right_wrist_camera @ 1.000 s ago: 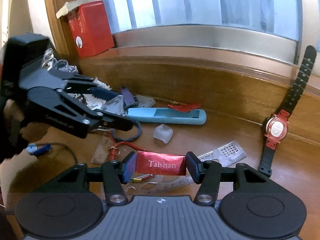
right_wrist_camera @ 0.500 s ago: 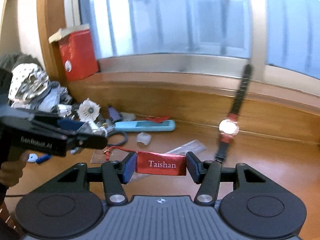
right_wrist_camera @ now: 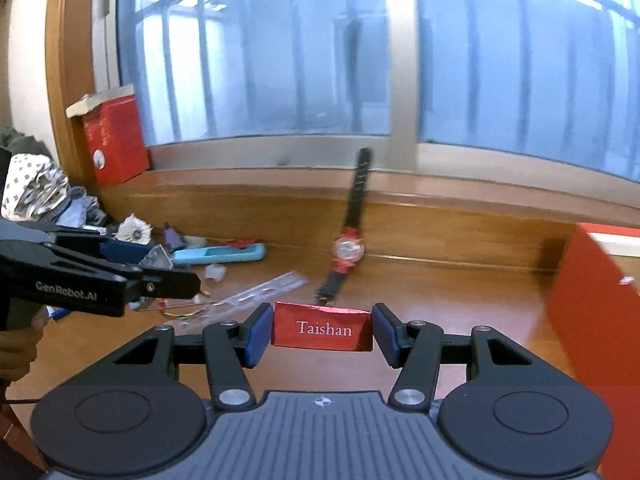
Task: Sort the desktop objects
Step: 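Carry the grey plate and red packet with both tools to the box, then lower both held items into the box and open both grippers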
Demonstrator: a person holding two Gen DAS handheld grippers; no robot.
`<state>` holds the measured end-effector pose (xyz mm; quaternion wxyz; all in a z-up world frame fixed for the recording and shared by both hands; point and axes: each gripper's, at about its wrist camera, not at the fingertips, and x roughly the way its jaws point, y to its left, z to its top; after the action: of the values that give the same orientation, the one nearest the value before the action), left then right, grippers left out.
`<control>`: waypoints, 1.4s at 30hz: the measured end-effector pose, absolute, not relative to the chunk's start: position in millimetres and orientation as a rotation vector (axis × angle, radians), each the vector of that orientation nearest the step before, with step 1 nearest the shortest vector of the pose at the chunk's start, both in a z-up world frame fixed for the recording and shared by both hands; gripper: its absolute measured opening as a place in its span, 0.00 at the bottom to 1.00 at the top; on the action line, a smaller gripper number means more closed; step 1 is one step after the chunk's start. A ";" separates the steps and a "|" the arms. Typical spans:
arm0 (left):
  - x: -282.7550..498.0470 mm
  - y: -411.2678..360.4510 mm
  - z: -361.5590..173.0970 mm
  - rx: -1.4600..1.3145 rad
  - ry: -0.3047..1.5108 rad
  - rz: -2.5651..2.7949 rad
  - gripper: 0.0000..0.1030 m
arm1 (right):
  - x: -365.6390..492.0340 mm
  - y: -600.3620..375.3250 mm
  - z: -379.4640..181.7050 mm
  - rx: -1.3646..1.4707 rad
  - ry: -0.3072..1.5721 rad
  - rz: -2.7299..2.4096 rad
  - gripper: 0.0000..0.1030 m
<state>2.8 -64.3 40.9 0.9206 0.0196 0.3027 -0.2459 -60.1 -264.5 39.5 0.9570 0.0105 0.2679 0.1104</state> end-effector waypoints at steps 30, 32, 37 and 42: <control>-10.3 -315.9 69.6 0.143 0.539 -0.729 0.68 | -143.7 -477.4 66.8 0.089 0.382 0.001 0.55; -8.6 -332.3 70.2 0.146 0.534 -0.736 0.68 | -145.6 -490.4 65.8 0.091 0.378 -0.009 0.55; -5.3 -371.8 70.6 0.152 0.527 -0.765 0.68 | -149.6 -521.1 60.9 0.100 0.376 -0.038 0.55; -5.3 -408.0 68.6 0.178 0.529 -0.800 0.68 | -153.9 -550.0 55.1 0.116 0.378 -0.073 0.55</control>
<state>-5.3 -408.0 68.6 0.8833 0.0855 0.2543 -0.3845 -153.9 -550.0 55.1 0.9798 0.0579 0.1879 -0.0364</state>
